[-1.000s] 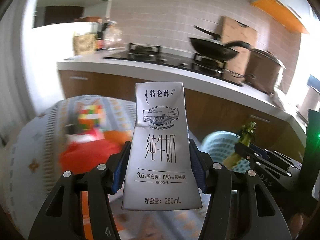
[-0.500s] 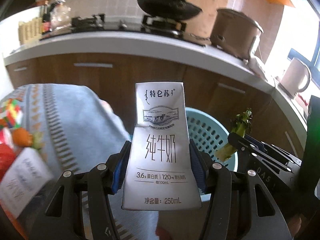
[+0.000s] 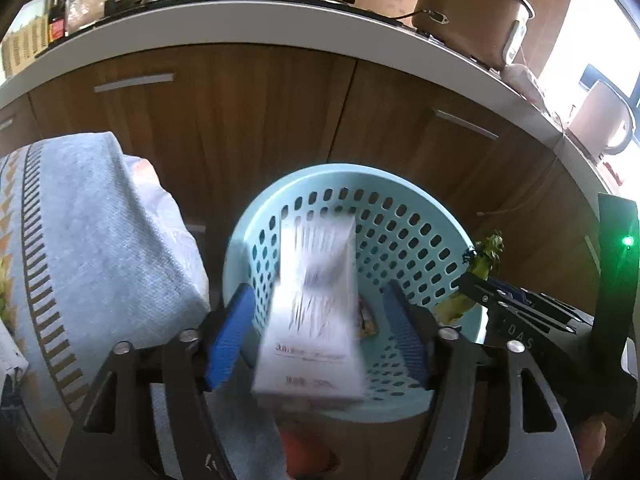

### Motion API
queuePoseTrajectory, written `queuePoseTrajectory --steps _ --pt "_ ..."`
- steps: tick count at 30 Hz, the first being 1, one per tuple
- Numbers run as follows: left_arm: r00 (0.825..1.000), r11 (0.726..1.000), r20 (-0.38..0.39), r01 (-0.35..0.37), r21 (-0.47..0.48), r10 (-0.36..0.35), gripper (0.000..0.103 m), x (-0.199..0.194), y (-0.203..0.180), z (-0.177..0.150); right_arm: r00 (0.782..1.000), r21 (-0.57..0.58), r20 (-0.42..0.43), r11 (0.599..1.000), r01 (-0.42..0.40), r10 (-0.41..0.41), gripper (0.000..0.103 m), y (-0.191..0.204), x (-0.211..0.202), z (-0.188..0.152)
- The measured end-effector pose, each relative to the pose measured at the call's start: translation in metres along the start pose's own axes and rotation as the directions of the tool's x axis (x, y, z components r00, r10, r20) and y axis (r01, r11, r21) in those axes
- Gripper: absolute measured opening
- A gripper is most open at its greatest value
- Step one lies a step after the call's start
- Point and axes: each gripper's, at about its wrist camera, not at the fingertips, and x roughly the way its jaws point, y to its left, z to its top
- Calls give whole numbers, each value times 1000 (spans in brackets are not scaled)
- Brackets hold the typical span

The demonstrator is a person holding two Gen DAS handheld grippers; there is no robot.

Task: Collect trash
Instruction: 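Carry carton and vegetable over the blue basket and open both tools, then reach the left tool to the orange paper cup and close on it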

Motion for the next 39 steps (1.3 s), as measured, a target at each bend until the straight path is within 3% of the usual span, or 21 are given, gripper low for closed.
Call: queuePoseTrajectory --steps 1,3,13,22,29,34,39 --pt "1000 1000 4 -2 2 2 69 -1 -1 1 1000 2 6 1000 1 -1 30 -1 -1 0" --pt "1000 1000 14 -5 3 5 70 -4 1 0 1000 1 27 1000 5 -5 48 0 -5 1" --pt "996 999 80 -35 -19 36 70 -41 14 -3 996 -57 93 998 -15 20 49 26 -32 4" --pt "977 991 183 -93 -97 110 72 -114 52 -19 983 -144 152 986 -84 106 49 74 -70 0" --pt "939 955 237 -197 -221 248 76 -182 105 -45 966 -260 159 953 -158 204 49 136 -92 -16" --pt "911 913 228 -267 -307 343 76 -222 144 -67 954 -335 142 920 -204 263 49 173 -105 -35" --pt "899 880 191 -309 -359 394 76 -245 181 -98 946 -406 110 883 -238 305 49 210 -112 -53"
